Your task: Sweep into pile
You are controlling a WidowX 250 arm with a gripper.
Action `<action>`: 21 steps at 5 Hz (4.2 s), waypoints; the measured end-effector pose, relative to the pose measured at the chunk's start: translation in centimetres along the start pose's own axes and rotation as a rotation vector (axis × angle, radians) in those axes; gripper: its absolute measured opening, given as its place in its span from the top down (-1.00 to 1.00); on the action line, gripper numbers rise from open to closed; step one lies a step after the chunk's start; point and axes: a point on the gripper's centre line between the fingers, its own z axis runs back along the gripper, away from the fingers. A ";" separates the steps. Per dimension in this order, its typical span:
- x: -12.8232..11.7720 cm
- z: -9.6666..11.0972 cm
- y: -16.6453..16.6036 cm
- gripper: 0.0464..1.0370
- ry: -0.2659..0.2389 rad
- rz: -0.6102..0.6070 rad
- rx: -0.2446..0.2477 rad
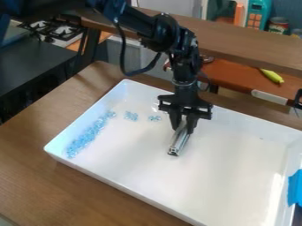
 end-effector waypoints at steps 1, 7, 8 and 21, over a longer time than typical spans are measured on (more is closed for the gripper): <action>0.8 -0.1 1.0 0.35 0.004 0.023 0.001; -0.8 0.8 12.7 0.35 0.018 0.406 -0.027; -2.5 0.9 13.0 0.35 0.049 0.503 -0.039; -12.4 3.4 10.1 0.35 0.037 0.024 -0.040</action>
